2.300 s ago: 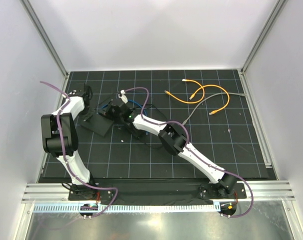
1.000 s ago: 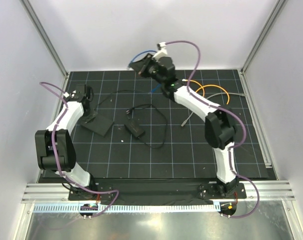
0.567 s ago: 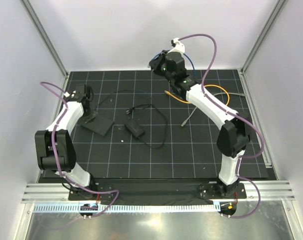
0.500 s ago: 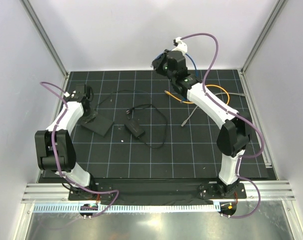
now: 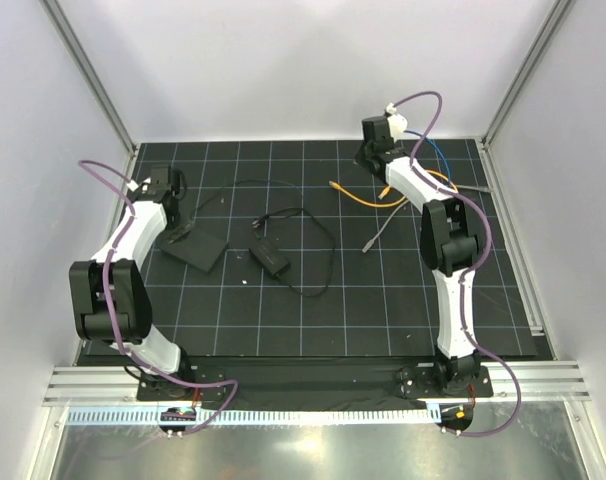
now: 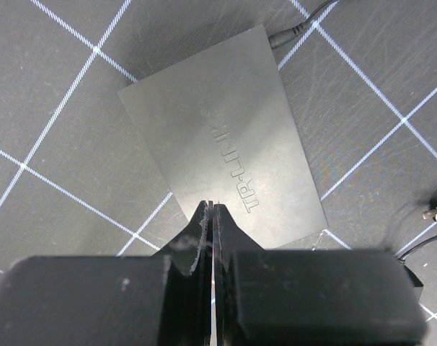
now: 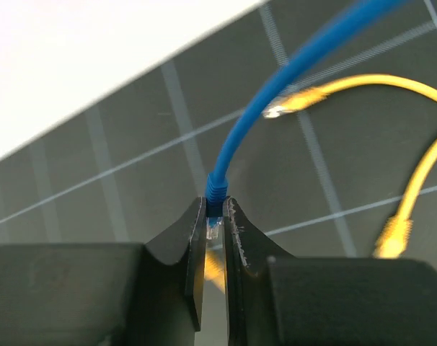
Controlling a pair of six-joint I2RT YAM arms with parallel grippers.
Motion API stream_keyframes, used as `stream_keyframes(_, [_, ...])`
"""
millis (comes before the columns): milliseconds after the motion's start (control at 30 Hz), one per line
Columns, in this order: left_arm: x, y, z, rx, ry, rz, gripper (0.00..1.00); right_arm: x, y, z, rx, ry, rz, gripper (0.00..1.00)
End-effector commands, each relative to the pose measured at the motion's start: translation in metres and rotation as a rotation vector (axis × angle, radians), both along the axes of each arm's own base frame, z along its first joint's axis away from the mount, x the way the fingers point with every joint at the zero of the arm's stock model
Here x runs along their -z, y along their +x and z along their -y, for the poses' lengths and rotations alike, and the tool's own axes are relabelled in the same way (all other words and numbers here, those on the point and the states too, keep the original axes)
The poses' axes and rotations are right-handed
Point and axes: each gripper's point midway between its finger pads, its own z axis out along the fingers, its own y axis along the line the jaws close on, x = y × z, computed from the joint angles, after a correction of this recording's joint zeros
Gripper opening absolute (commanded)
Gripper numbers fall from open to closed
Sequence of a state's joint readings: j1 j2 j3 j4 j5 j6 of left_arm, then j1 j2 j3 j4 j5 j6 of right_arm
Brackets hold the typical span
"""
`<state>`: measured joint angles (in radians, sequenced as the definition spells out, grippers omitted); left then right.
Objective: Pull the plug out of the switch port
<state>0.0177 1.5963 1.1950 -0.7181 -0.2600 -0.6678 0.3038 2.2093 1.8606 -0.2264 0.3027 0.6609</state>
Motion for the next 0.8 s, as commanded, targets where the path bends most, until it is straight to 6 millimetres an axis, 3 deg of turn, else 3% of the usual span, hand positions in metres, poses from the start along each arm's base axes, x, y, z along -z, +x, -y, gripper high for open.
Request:
stream_keyframes(0, [-0.015, 0.014, -0.001, 0.015, 0.019, 0.040, 0.01, 0.001, 0.019, 0.008, -0.023, 0.066, 0.018, 0.12])
stream_keyframes(100, [-0.017, 0.016, -0.001, 0.014, 0.015, 0.049, 0.01, 0.022, 0.023, 0.010, -0.046, 0.097, -0.033, 0.28])
stream_keyframes(200, [-0.017, 0.016, -0.001, 0.011, 0.017, 0.049, 0.01, 0.028, 0.023, 0.011, -0.045, 0.107, -0.057, 0.46])
stream_keyframes(233, [-0.016, 0.015, -0.002, 0.008, 0.017, 0.047, 0.01, 0.029, 0.022, 0.010, -0.045, 0.104, -0.066, 0.56])
stream_keyframes(333, [-0.016, 0.015, -0.003, 0.007, 0.025, 0.045, 0.01, 0.013, 0.019, -0.003, -0.103, 0.130, -0.055, 0.59])
stream_keyframes(367, [-0.017, 0.015, -0.004, 0.004, 0.031, 0.047, 0.01, 0.011, 0.013, -0.018, -0.141, 0.133, -0.053, 0.59])
stream_keyframes(433, [-0.017, 0.016, -0.007, -0.005, 0.047, 0.047, 0.01, -0.023, 0.013, -0.047, -0.220, 0.158, 0.055, 0.61])
stream_keyframes(467, [-0.014, 0.016, -0.008, -0.011, 0.050, 0.039, 0.02, -0.030, 0.005, -0.075, -0.315, 0.191, 0.080, 0.61])
stream_keyframes(500, [-0.014, 0.022, -0.010, -0.024, 0.053, 0.037, 0.02, -0.044, -0.012, -0.154, -0.524, 0.238, 0.157, 0.64])
stream_keyframes(533, [-0.010, 0.022, -0.010, -0.024, 0.053, 0.026, 0.02, -0.058, -0.008, -0.157, -0.529, 0.244, 0.191, 0.64])
stream_keyframes(567, [-0.012, 0.025, -0.012, -0.029, 0.060, 0.028, 0.02, -0.057, -0.023, -0.191, -0.602, 0.247, 0.192, 0.65])
stream_keyframes(600, [-0.010, 0.026, -0.014, -0.035, 0.065, 0.017, 0.02, -0.041, -0.027, -0.211, -0.643, 0.254, 0.172, 0.66])
stream_keyframes(633, [-0.009, 0.027, -0.015, -0.045, 0.065, 0.015, 0.03, -0.053, -0.034, -0.234, -0.720, 0.287, 0.197, 0.66])
stream_keyframes(667, [-0.005, 0.028, -0.020, -0.062, 0.062, 0.005, 0.03, -0.051, -0.048, -0.260, -0.770, 0.316, 0.185, 0.66])
stream_keyframes(733, [-0.004, 0.031, -0.027, -0.093, 0.053, 0.009, 0.04, -0.040, -0.059, -0.289, -0.825, 0.344, 0.169, 0.66])
stream_keyframes(767, [-0.002, 0.031, -0.031, -0.108, 0.046, 0.008, 0.04, -0.044, -0.070, -0.308, -0.864, 0.364, 0.190, 0.66])
